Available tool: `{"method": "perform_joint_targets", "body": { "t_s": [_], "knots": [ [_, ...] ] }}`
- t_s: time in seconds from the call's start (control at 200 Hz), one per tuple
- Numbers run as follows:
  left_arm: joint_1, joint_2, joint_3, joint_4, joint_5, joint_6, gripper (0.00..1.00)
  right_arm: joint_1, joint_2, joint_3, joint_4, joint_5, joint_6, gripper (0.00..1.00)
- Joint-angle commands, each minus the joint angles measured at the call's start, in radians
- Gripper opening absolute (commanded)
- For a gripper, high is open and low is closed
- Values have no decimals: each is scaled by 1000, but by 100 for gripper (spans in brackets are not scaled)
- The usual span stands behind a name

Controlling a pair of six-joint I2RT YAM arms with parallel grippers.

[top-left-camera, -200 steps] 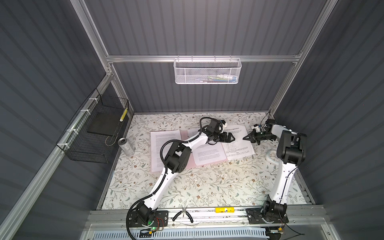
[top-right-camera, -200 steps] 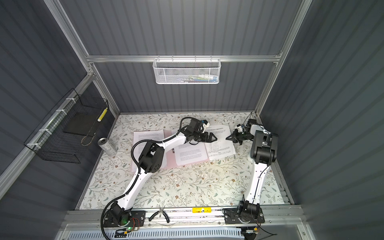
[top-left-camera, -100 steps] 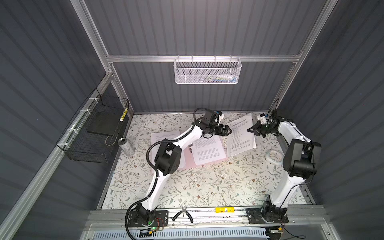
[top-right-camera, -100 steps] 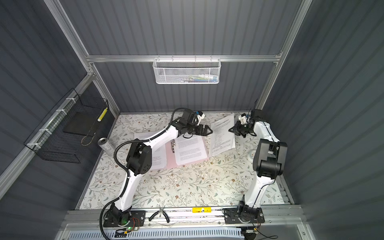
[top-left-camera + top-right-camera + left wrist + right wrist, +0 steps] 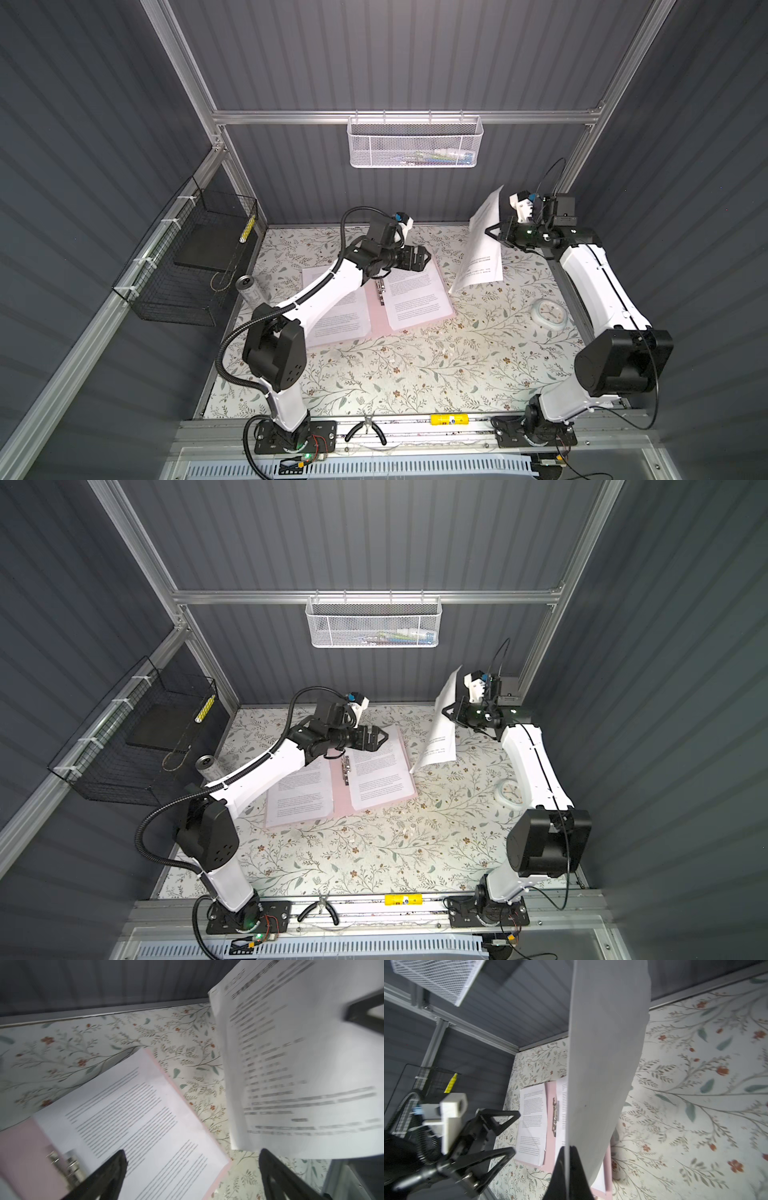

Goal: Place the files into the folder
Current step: 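Lift the XDOF sheet up off the table with the right gripper, then lay the XDOF sheet onto the folder over the clip with the right gripper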

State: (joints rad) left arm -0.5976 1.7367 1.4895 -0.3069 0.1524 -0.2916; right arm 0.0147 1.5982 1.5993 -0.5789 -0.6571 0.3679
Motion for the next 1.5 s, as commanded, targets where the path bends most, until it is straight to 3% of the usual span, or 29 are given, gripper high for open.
{"method": "perform_joint_targets", "body": {
  "t_s": [0.0, 0.22, 0.465, 0.806, 1.491],
  "knots": [
    [12, -94, -131, 1, -225, 39, 100, 75, 39, 67, 11, -34, 7, 0],
    [28, -262, -315, 19, -444, 43, 100, 199, 184, 205, 13, -91, 12, 0],
    [73, -369, -401, 52, -384, 52, 100, 221, 344, 307, -52, -132, -9, 0],
    [81, -347, -414, 57, -371, 47, 100, 223, 483, 223, -68, -190, -30, 0],
    [82, -299, -402, 63, -330, 22, 100, 241, 510, 80, 75, -151, 66, 0]
  ]
}}
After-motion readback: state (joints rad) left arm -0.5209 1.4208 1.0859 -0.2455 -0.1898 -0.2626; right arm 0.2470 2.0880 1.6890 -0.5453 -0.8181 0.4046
